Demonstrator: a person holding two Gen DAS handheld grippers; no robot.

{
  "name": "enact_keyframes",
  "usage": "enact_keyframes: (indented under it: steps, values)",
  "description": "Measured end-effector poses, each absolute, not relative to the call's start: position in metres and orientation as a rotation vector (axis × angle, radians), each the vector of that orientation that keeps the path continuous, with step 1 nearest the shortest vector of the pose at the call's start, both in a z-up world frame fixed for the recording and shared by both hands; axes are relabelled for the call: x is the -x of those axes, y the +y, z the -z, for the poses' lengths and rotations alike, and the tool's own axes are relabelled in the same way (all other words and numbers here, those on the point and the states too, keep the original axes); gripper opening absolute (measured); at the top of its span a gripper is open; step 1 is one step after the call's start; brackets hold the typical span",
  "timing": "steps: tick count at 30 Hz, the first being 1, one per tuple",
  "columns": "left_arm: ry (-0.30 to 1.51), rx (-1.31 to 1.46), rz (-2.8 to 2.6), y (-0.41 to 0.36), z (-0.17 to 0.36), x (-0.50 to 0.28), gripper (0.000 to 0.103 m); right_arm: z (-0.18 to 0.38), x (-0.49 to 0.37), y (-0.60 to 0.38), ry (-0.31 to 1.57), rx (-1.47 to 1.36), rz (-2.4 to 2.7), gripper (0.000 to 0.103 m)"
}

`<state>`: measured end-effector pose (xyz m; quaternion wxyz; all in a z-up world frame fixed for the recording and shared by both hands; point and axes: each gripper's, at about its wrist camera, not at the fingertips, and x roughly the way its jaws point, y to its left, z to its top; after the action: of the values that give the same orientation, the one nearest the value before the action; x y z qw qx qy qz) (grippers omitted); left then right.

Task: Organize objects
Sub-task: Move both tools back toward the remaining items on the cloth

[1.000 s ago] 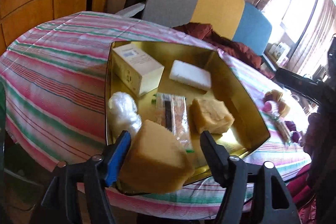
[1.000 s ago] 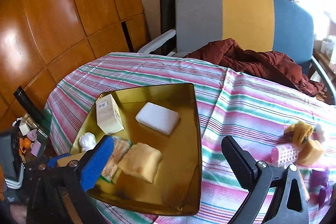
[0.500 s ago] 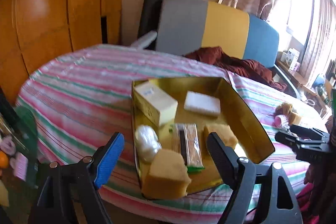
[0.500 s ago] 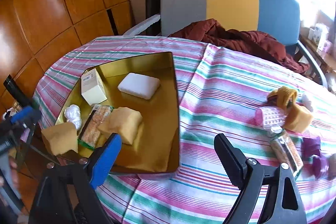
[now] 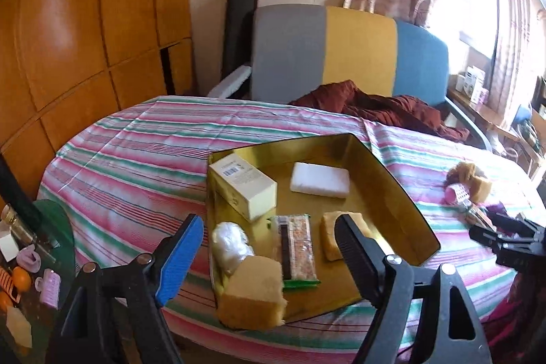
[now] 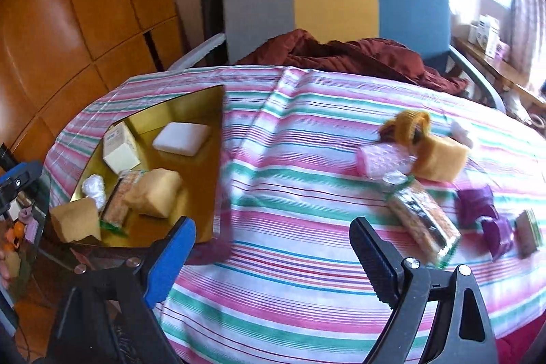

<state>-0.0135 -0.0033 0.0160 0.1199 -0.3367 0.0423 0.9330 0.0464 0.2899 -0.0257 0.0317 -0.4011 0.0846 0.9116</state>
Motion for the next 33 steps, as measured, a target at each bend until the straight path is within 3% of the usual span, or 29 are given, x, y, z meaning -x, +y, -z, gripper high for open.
enact_keyframes:
  steps: [23,33]
  values:
    - [0.282,0.969,-2.502,0.09,-0.015,0.006,0.08,-0.002,-0.109,0.483,0.611,0.862,-2.468,0.098]
    - [0.406,0.952,-2.379,0.152,-0.008,0.004,0.08,0.01,-0.136,0.533,0.958,0.69,-2.352,0.101]
